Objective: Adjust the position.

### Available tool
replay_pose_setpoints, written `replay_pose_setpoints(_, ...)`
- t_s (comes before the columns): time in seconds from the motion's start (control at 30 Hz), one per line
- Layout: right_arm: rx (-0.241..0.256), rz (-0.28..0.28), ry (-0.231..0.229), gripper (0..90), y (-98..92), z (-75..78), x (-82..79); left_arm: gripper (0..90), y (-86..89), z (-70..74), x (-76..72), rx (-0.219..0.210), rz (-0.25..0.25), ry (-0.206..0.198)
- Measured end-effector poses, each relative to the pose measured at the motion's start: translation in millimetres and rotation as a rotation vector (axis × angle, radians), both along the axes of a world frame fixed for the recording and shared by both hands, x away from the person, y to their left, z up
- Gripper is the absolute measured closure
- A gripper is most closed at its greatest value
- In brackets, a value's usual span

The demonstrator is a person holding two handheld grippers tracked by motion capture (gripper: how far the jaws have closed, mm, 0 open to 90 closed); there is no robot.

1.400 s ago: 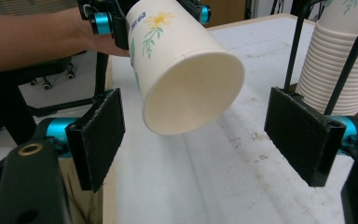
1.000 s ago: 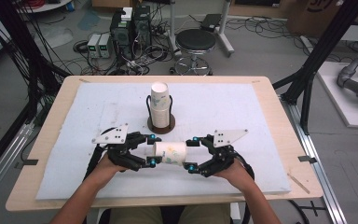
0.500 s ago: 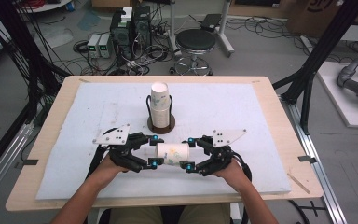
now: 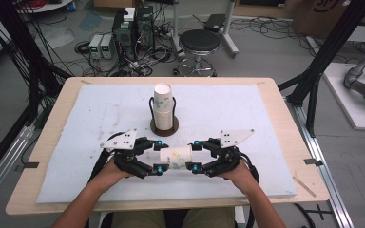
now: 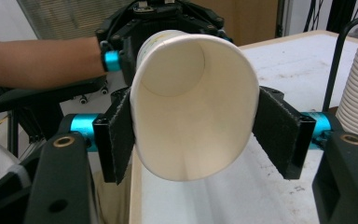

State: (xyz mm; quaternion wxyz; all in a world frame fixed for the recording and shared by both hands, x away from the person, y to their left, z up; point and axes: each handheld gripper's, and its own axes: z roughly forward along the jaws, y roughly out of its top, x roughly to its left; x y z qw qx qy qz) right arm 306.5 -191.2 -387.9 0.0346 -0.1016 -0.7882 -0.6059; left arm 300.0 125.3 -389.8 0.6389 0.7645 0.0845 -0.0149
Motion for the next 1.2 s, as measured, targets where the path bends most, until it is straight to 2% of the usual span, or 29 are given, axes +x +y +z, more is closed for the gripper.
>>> replay_pose_setpoints(0.07,-0.023,-0.005,-0.003,34.0,-0.4,1.6,0.3,13.7,-1.8,-0.3,-1.3,0.055,0.045,0.031)
replay_pose_setpoints(0.2,-0.099,-0.024,-0.001,34.0,-1.0,5.5,2.2,13.0,0.5,0.8,-1.5,0.109,0.06,0.035)
replay_pose_setpoints(0.43,-0.272,-0.029,-0.037,34.0,8.4,22.0,7.5,13.3,5.4,9.7,1.1,0.208,0.083,0.008)
replay_pose_setpoints(0.47,-0.285,-0.026,-0.041,34.0,9.8,24.0,8.2,13.5,5.4,11.1,1.2,0.219,0.085,0.003)
replay_pose_setpoints(0.83,-0.487,0.019,-0.113,33.9,34.8,52.3,13.6,14.6,3.9,17.0,3.2,0.313,0.087,-0.023)
replay_pose_setpoints(1.03,-0.57,0.043,-0.14,33.9,47.5,64.1,13.9,15.1,2.4,14.9,3.7,0.349,0.083,-0.026)
replay_pose_setpoints(1.2,-0.617,0.062,-0.148,33.9,54.8,68.3,13.4,15.5,0.7,13.6,3.3,0.354,0.078,-0.019)
